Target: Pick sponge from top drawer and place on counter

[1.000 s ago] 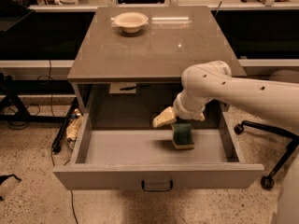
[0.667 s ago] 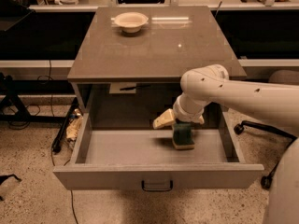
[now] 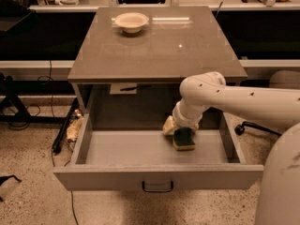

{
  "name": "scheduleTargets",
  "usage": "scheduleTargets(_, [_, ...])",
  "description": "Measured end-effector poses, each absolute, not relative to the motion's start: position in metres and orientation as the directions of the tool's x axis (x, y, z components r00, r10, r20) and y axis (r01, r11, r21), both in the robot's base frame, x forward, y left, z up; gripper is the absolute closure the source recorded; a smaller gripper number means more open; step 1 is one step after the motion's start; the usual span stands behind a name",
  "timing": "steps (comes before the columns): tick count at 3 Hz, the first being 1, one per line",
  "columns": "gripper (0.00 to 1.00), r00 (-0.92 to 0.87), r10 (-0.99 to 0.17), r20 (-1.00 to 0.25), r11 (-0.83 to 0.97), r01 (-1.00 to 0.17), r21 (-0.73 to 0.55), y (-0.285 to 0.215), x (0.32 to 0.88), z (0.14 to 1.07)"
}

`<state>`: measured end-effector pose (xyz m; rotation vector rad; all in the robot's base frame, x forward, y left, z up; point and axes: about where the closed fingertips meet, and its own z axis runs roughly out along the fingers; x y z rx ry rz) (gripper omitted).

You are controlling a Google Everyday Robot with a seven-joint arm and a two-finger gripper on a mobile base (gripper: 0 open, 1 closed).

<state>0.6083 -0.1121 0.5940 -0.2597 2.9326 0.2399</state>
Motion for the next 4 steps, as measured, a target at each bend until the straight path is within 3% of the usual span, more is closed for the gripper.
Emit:
scheduleTargets(1, [0.63,-0.967,-0.163,-0.194,0.969,-0.194,0.152,-0.110,0.607,0.594])
scheduleTargets(2, [0.94,-0.967,-0.163,-0.194,0.969,-0.194,0.152,-0.110,0.607,0.598])
scheduleTargets(3, [1.00,-0.967,-0.163,-0.194,0.969,-0.194,0.152,-0.110,0.607,0.598])
scheduleTargets(4, [1.00,-0.950,-0.198,-0.240,0.953,-0.244,0.179,-0.115,0.598,0.618])
